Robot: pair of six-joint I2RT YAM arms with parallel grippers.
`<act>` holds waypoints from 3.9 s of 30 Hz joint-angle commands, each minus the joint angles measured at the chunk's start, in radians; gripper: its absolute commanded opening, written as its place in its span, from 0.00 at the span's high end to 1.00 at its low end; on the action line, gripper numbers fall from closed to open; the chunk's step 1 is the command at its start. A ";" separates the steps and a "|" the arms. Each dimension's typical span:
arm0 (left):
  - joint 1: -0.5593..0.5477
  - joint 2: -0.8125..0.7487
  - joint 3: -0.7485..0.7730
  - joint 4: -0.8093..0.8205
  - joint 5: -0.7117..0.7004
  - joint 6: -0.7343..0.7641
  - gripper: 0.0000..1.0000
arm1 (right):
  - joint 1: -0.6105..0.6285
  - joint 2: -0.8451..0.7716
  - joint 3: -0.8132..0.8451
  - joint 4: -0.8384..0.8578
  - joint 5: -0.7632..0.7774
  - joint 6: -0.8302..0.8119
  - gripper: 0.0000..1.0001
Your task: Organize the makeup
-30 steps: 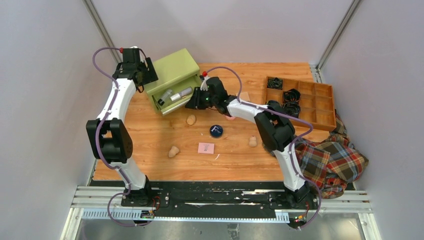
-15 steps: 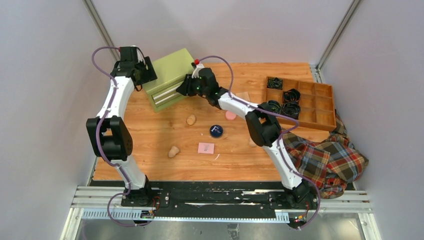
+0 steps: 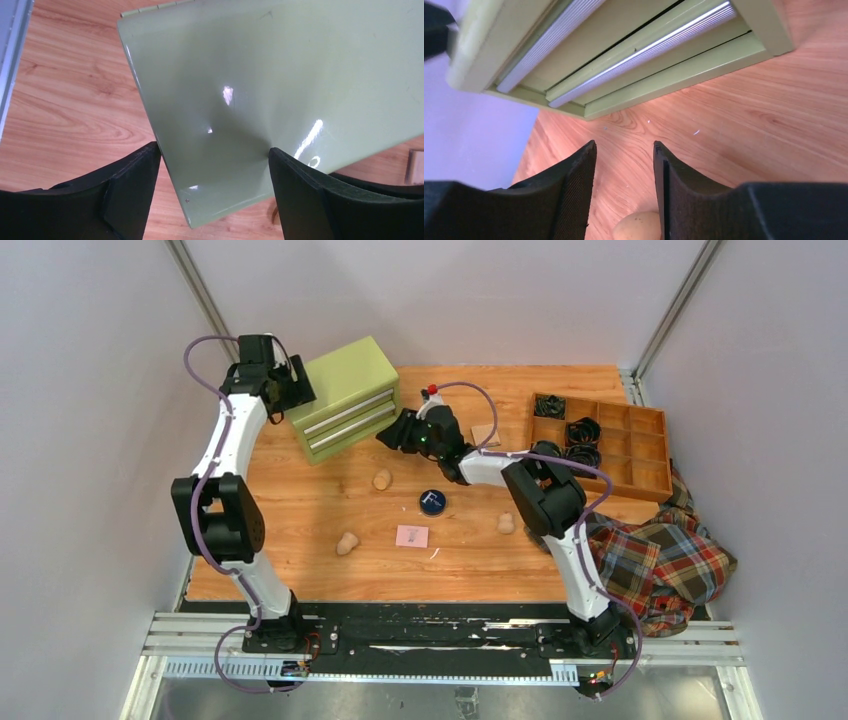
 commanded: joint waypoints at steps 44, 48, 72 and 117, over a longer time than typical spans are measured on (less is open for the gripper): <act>0.005 -0.326 -0.224 0.073 0.099 0.017 0.11 | 0.042 0.387 0.477 0.136 0.165 0.609 0.56; 0.004 -0.326 -0.222 0.077 0.138 0.014 0.11 | 0.041 0.365 0.444 0.151 0.166 0.604 0.75; -0.217 -0.337 -0.186 -0.063 -0.159 0.255 0.12 | 0.024 0.076 -0.106 0.435 0.065 0.627 0.94; -0.639 -0.797 -0.641 -0.252 -0.488 -0.111 0.11 | -0.013 -0.814 -0.690 -0.439 0.016 -0.109 0.12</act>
